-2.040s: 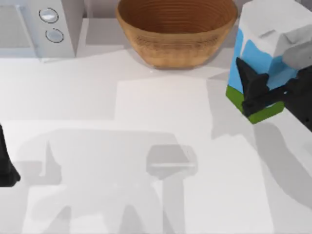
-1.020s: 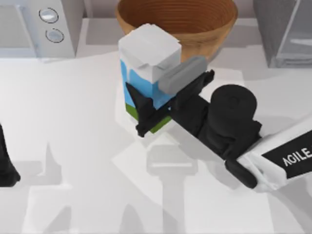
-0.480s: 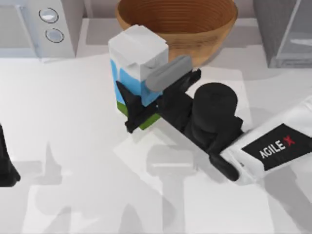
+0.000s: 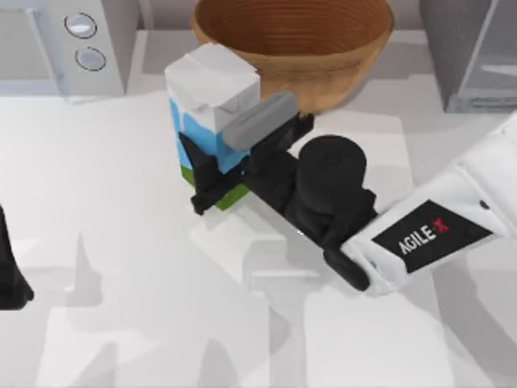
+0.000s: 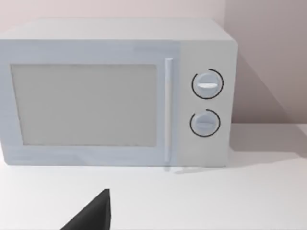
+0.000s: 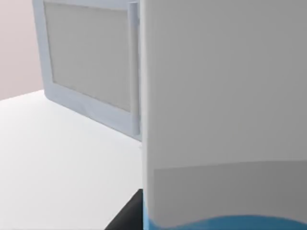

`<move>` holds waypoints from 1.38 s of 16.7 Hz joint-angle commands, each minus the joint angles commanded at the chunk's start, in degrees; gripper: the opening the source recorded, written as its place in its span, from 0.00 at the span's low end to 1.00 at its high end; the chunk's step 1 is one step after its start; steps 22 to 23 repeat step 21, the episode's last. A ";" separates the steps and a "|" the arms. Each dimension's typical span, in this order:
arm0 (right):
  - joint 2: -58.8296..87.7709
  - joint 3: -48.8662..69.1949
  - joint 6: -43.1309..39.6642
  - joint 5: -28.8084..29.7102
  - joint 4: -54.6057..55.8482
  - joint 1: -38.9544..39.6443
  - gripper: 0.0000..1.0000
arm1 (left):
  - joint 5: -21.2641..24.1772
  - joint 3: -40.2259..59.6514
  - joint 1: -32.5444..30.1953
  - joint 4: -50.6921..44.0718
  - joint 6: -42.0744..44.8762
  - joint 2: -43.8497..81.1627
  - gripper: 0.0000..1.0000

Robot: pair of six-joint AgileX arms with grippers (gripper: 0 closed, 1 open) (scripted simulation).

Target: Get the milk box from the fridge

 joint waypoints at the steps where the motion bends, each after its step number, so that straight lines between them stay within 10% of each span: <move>1: 0.00 0.00 0.00 0.00 0.00 0.00 0.00 | 0.00 0.00 0.00 0.00 0.00 0.00 1.00; 15: 0.00 0.00 0.00 0.00 0.00 0.00 0.98 | 0.00 0.00 0.00 0.00 0.00 0.00 1.00; 23: 0.00 0.00 0.00 0.00 0.00 0.00 1.00 | 0.00 0.00 0.00 0.00 0.00 0.00 1.00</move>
